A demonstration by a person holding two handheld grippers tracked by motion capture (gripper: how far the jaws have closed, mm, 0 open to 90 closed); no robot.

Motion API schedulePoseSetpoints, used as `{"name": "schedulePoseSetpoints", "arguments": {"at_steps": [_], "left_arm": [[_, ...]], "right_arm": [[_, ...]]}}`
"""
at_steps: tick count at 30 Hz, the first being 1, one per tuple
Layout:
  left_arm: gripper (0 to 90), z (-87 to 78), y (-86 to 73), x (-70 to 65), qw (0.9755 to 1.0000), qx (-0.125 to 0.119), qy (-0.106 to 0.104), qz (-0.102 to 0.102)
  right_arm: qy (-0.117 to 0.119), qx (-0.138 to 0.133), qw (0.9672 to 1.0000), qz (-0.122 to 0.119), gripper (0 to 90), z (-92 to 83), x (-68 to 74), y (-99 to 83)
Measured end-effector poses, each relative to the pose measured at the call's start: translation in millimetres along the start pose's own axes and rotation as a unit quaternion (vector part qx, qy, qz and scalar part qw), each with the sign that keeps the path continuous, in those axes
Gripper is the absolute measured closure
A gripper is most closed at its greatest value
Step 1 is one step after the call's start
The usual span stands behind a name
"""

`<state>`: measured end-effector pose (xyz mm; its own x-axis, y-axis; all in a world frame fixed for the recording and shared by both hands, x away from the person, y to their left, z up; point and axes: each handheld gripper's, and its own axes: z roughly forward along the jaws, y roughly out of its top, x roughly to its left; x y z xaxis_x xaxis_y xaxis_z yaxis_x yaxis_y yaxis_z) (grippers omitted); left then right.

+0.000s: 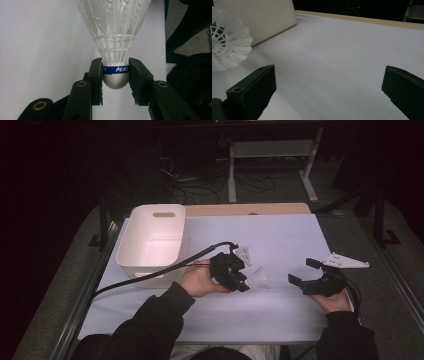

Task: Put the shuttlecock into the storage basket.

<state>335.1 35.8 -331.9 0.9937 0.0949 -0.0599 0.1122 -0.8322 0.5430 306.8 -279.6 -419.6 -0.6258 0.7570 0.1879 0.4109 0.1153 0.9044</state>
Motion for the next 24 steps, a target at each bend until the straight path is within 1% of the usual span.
{"name": "schedulePoseSetpoints", "arguments": {"at_steps": [6,16,24], "left_arm": [[65.3,-14.8,0.7,-0.3,0.9999,-0.006,0.012,-0.002],[65.3,-33.3,0.4,-2.0,0.9997,-0.014,0.018,-0.003],[65.3,-49.9,-0.1,1.0,0.9995,-0.023,0.023,-0.005]], "right_arm": [[-0.001,0.004,1.0,0.001,0.0,1.3,-0.4,-0.4],[0.001,0.005,1.0,0.002,0.0,1.4,-0.3,-0.6],[0.0,0.006,1.0,0.002,0.0,1.2,-0.4,-0.5]]}}
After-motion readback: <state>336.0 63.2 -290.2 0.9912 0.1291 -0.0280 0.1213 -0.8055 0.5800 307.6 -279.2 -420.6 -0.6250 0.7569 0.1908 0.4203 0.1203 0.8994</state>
